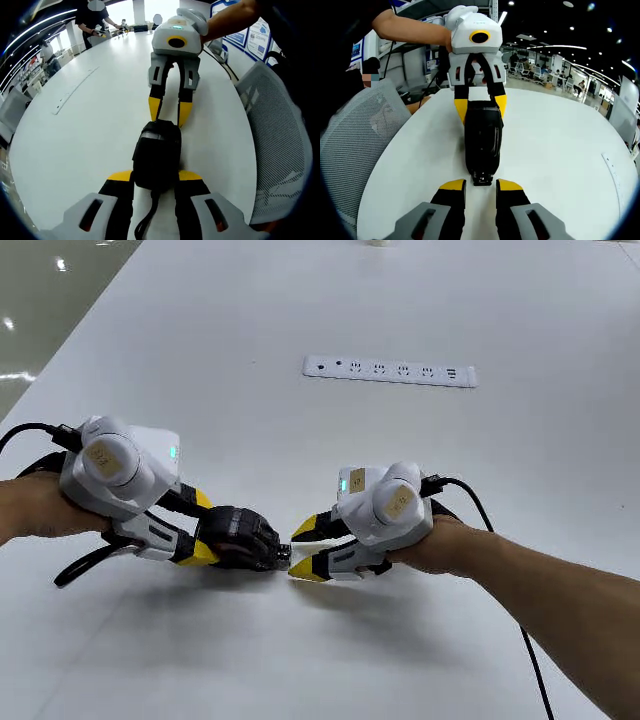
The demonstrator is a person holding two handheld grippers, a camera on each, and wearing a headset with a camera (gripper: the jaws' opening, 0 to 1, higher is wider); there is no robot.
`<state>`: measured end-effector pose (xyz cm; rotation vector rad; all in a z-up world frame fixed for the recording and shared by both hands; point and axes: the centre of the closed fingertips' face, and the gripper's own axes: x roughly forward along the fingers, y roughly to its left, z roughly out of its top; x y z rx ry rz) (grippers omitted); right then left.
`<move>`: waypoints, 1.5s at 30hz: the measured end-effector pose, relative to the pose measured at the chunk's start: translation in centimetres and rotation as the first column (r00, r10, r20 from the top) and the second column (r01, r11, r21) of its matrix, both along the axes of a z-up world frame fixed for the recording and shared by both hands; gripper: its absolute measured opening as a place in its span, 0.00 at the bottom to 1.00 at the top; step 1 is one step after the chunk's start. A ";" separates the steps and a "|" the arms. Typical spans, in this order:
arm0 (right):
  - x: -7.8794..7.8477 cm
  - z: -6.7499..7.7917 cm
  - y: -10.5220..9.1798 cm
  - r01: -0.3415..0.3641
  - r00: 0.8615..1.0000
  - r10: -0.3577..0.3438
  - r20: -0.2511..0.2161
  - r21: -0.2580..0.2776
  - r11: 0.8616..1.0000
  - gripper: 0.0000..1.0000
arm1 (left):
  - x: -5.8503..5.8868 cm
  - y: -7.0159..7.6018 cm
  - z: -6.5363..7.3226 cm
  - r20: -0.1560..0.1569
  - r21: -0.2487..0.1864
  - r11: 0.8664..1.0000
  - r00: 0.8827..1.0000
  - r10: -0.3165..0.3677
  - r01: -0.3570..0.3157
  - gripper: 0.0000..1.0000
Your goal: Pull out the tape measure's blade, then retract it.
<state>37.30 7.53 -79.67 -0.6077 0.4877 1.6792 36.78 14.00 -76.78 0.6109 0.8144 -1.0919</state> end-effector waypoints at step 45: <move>0.3 -0.4 -0.8 -0.044 0.997 0.046 0.058 -0.032 0.999 0.09 | 0.1 0.0 0.0 -0.006 -0.031 0.999 1.000 0.027 -0.027 0.24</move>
